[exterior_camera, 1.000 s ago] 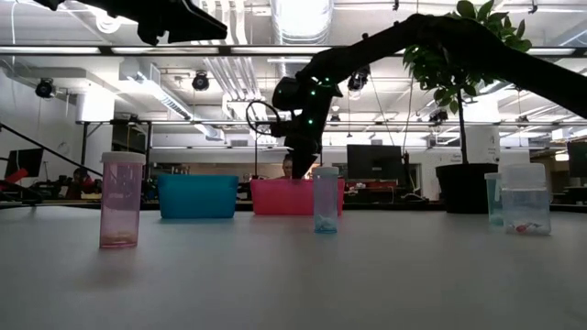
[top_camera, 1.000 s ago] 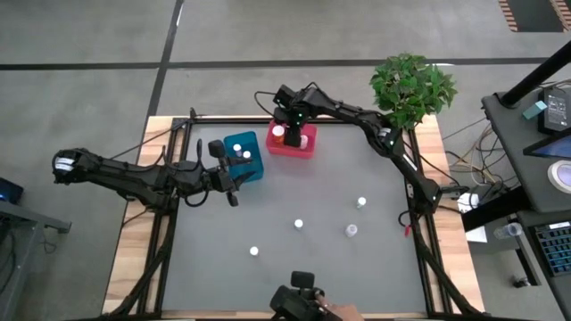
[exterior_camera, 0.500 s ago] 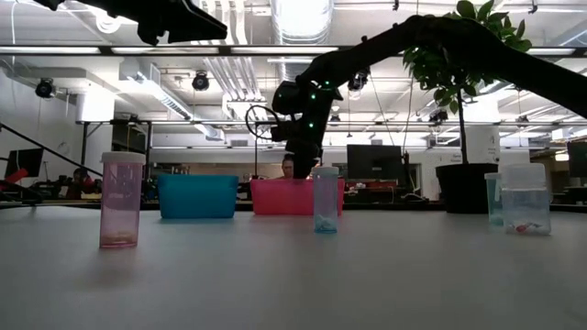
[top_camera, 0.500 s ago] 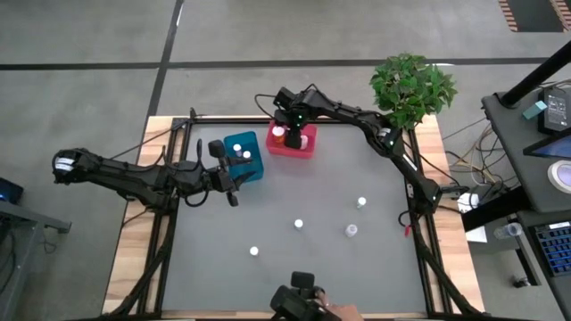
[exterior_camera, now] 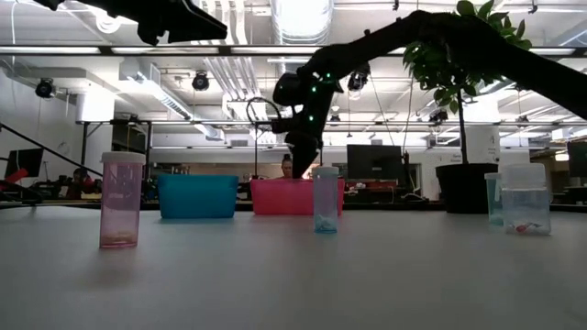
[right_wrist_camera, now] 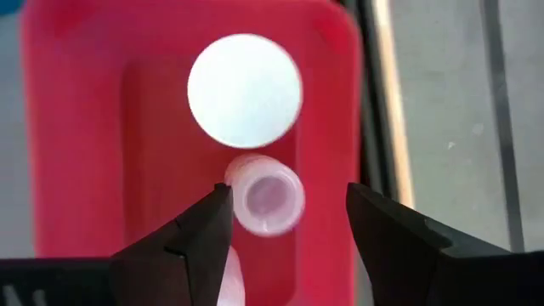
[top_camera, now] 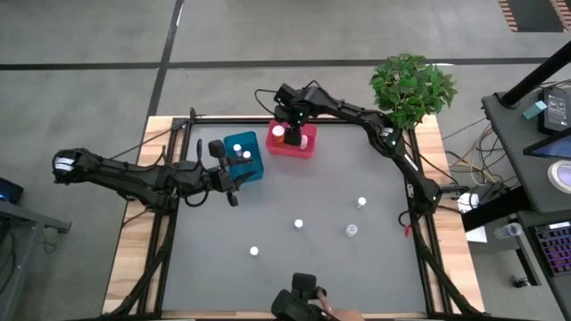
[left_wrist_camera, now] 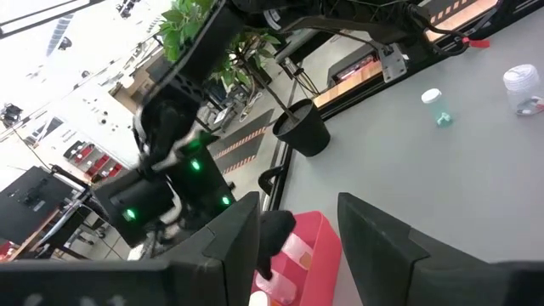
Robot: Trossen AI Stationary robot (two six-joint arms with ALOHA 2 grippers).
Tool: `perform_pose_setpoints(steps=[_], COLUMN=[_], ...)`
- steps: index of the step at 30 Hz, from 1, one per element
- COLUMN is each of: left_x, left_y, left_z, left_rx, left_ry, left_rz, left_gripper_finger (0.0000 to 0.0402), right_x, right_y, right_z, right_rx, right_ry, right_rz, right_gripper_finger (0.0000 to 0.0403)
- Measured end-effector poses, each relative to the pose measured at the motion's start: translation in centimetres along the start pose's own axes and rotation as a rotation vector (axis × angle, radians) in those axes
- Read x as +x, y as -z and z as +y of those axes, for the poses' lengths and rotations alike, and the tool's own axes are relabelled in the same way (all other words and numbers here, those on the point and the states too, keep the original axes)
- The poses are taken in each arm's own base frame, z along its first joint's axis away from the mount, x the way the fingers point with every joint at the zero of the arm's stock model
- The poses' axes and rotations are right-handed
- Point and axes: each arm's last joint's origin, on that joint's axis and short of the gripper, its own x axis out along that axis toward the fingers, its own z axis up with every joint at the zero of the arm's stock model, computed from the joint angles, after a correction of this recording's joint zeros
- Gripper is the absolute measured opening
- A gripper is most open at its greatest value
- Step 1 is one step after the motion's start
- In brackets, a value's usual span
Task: Pick and place medicine bottles into bin by pill shape (circle, oval)
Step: Put the violet tablet bottle into the blue bin
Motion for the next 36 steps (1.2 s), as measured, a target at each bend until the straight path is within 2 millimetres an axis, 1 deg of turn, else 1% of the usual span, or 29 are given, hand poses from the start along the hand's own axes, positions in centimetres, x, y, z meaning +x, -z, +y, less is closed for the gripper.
perform_pose_setpoints(steps=[2,5,10,15,18,21,25,28,32,36], left_x=[0.0,0.0,0.0,0.1,0.1,0.1,0.0,0.3,1.0,2.0], left_y=[0.0,0.0,0.0,0.0,0.0,0.0,-0.2,-0.3,-0.2,-0.3], left_z=[0.0,0.0,0.0,-0.1,-0.1,-0.2,-0.4,-0.7,-1.6,-2.8], left_rx=[0.0,0.0,-0.002,-0.048,-0.148,-0.268,-0.428,-0.537,-0.64,-0.724], left_ry=[0.0,0.0,-0.001,0.004,0.004,0.02,0.094,0.173,0.227,0.269], left_rz=[0.0,0.0,-0.001,0.003,0.001,-0.007,-0.036,-0.053,-0.031,-0.026], left_gripper_finger=[0.0142,0.0142,0.0142,0.0142,0.0142,0.0142,0.0142,0.0142,0.0142,0.0142], right_x=[-1.3,-3.2,-6.3,-7.8,-8.7,-9.6,-10.4,-11.4,-12.5,-13.8], right_y=[-0.1,-0.3,-0.6,-0.6,-0.2,0.8,2.6,4.1,6.2,8.2], right_z=[0.3,1.2,3.8,8.5,11.7,14.7,17.8,19.5,20.9,21.6], right_rx=[0.011,0.024,0.046,-0.019,-0.075,-0.134,-0.187,-0.235,-0.313,-0.389], right_ry=[0.0,-0.013,-0.098,-0.171,-0.195,-0.21,-0.212,-0.199,-0.149,-0.029], right_rz=[-0.006,-0.003,-0.012,-0.003,-0.014,-0.06,-0.208,-0.358,-0.568,-0.774], right_gripper_finger=[0.0219,0.0219,0.0219,0.0219,0.0219,0.0219,0.0219,0.0219,0.0219,0.0219])
